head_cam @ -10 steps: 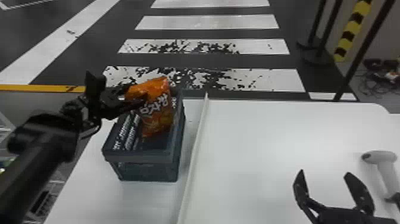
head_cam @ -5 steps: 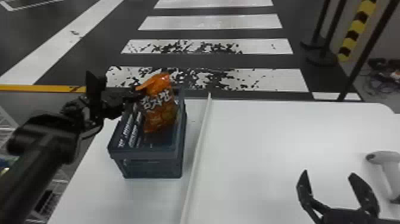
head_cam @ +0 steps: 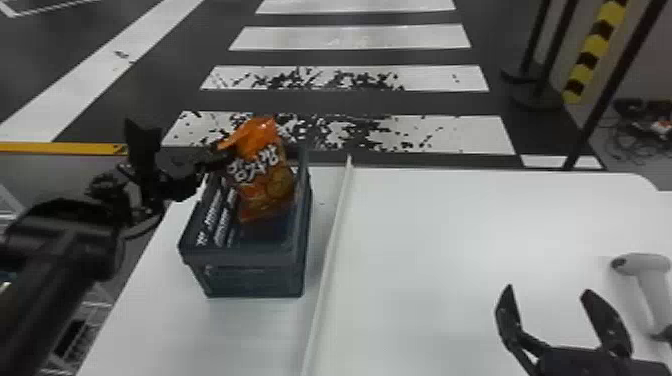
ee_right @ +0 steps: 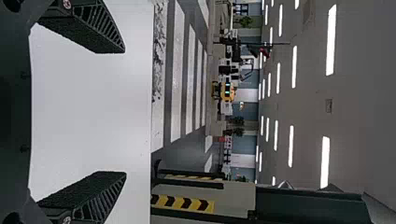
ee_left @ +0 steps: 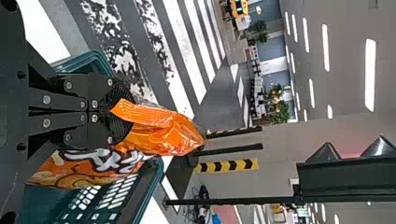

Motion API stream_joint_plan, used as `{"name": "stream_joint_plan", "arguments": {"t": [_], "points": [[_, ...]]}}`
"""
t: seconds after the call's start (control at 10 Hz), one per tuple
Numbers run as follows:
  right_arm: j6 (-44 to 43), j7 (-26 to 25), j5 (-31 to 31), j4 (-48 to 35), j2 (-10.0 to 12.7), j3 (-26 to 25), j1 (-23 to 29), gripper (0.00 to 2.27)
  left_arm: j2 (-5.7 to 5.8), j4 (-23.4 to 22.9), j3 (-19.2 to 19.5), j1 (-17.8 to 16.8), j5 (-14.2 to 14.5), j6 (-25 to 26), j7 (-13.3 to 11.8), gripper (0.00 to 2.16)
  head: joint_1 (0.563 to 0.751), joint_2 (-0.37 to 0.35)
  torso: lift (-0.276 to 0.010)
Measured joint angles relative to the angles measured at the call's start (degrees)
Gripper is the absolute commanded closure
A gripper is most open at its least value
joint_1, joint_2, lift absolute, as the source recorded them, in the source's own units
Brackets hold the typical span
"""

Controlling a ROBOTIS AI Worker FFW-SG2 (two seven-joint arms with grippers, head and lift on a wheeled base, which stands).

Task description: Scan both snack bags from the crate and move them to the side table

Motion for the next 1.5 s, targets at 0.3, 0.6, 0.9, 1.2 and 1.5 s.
{"name": "stream_joint_plan", "arguments": {"t": [0.3, 0.6, 0.9, 1.2, 1.5], "points": [[1.6, 0.0, 0.1, 0.0, 0.0, 0.0, -0.4, 0.06, -0.16, -7.0, 3.9, 5.9, 3.9, 4.1, 0.4, 2.14, 0.695, 0.106, -0.099], [2.5, 0.0, 0.1, 0.0, 0.0, 0.2, -0.6, 0.06, -0.18, -18.5, 11.2, 14.6, 5.1, 10.2, 1.8, 2.14, 0.695, 0.131, -0.099], [2.7, 0.0, 0.2, 0.0, 0.0, 0.4, -0.7, 0.06, -0.41, -25.9, 18.6, 21.3, 7.7, 12.3, 2.1, 2.14, 0.695, 0.172, -0.099], [2.6, 0.0, 0.3, 0.1, 0.0, 0.6, -0.4, 0.06, -0.56, -30.2, 22.9, 24.3, 10.8, 11.9, 2.2, 2.14, 0.695, 0.193, -0.099], [2.5, 0.0, 0.5, 0.1, 0.0, 0.7, -0.2, 0.06, -1.31, -32.2, 25.8, 26.0, 17.1, 10.3, 2.0, 2.14, 0.695, 0.206, -0.099]]}}
